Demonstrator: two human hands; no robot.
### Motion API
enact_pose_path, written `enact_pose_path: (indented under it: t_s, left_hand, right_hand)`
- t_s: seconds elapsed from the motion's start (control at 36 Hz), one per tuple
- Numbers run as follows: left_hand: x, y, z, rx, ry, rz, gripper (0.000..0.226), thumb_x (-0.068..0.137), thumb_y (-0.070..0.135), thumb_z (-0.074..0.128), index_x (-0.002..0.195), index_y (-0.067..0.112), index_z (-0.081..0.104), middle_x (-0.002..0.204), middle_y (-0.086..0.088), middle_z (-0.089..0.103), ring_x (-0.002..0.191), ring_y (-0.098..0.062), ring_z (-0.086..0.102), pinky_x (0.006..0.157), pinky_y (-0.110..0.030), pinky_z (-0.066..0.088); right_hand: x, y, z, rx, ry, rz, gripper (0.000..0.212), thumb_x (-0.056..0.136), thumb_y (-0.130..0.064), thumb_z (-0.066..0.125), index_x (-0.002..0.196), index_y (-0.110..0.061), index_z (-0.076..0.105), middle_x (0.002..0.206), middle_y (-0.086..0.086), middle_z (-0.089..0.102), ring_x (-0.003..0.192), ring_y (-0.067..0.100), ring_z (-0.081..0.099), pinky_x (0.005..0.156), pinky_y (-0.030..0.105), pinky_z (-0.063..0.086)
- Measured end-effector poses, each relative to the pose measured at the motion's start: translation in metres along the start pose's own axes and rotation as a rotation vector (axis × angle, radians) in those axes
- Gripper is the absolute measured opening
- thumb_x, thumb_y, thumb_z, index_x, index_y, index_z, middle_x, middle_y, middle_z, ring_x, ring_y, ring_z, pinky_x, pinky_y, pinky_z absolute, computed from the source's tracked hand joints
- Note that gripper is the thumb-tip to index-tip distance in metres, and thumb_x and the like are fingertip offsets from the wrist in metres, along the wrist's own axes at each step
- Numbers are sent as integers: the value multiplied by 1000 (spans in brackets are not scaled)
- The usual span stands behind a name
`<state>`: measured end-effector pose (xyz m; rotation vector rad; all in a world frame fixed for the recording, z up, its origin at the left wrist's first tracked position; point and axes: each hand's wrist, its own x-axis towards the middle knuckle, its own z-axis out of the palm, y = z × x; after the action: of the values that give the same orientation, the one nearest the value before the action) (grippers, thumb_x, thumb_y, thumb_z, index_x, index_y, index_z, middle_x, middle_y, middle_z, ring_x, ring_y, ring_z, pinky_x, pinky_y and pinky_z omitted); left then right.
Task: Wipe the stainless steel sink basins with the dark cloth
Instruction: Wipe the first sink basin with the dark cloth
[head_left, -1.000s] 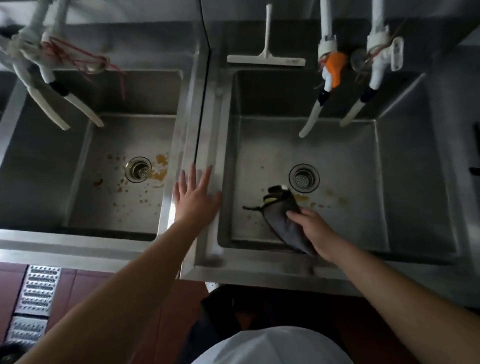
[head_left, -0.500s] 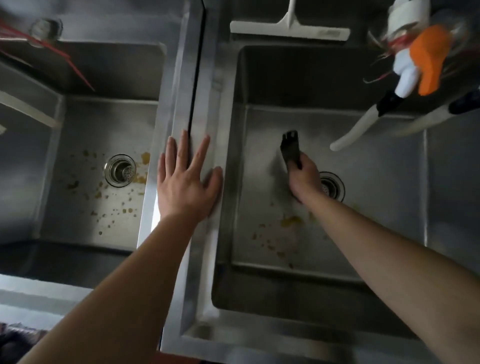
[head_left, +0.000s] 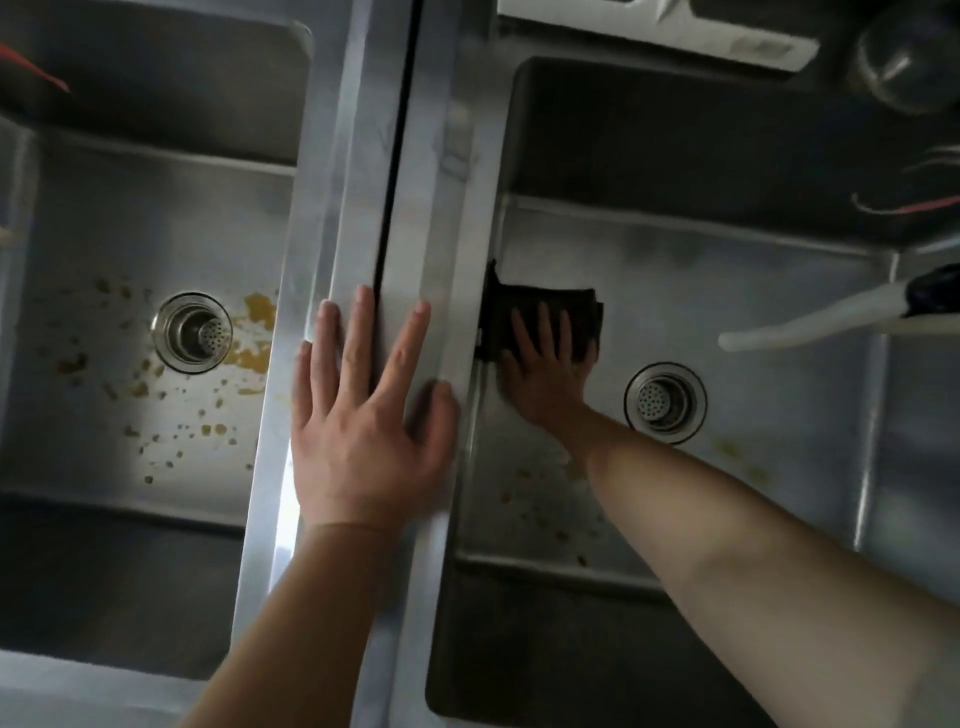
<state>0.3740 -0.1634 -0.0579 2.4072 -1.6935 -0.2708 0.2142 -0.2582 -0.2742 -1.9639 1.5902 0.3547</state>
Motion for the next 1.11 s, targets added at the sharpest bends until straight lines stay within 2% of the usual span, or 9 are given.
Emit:
enact_pose_path:
  t_s: [0.19,0.36,0.47,0.64,0.78,0.86,0.94,1.03,1.11]
  left_hand:
    - [0,1,0,-17,13,4,64,94,44,51,154,36,32,166,-3,17,154,-27,6,123,-50,13]
    - [0,1,2,-5,50,13,63,93,41,52,153,35,35,165,-5,21,153,-30,11,121,-53,18]
    - [0,1,1,7,44,16,63,94,44,49,154,37,31,165,-4,20,153,-30,11,122,-50,15]
    - [-1,-2,4,30,37,20,65,95,47,47,155,40,24,166,-3,17,153,-30,10,123,-50,14]
    - [-1,-5,9,12,69,30,64,94,47,46,155,40,26,166,-3,19,153,-30,11,122,-51,16]
    - [-1,-5,10,16,73,34,65,94,47,46,154,41,25,165,-2,19,153,-31,12,122,-51,16]
    - [-1,-5,11,8,67,32,65,94,48,45,155,42,22,166,-1,18,153,-30,10,122,-51,14]
    - [0,-7,12,13,71,34,65,94,49,43,155,42,21,166,-2,17,153,-30,10,123,-52,14]
    - [0,-6,13,21,82,37,64,94,49,43,155,42,23,166,-2,18,153,-30,11,122,-51,15]
  right_hand:
    - [101,-29,-69,76,30,98,58,102,-52,24,155,-45,0,166,-5,-14,151,25,-16,112,65,-12]
    - [102,-26,-73,32,-31,62,60,101,-55,24,154,-46,-1,165,-4,-16,151,26,-19,113,66,-10]
    - [65,-18,-46,-59,-92,-13,63,99,-58,25,154,-44,-1,165,-3,-16,151,24,-18,112,65,-10]
    - [-89,17,23,-238,-195,-289,63,98,-62,23,155,-43,5,167,1,-4,153,30,-8,113,64,-2]
    - [-188,34,68,-317,-364,-437,61,98,-59,35,154,-46,15,167,-1,1,153,32,-2,113,65,-7]
    - [-186,37,66,-313,-380,-458,56,99,-57,35,153,-47,20,167,-3,6,153,29,1,114,63,-4]
    - [-177,40,59,-366,-400,-486,55,101,-59,27,153,-49,12,167,-7,-5,153,25,-8,116,61,-6]
    - [-166,43,53,-372,-332,-489,53,102,-56,24,153,-50,9,166,-9,-7,152,23,-13,117,58,-11]
    - [-135,40,37,-290,-201,-455,52,102,-54,30,152,-48,20,166,-5,6,153,25,0,118,57,-3]
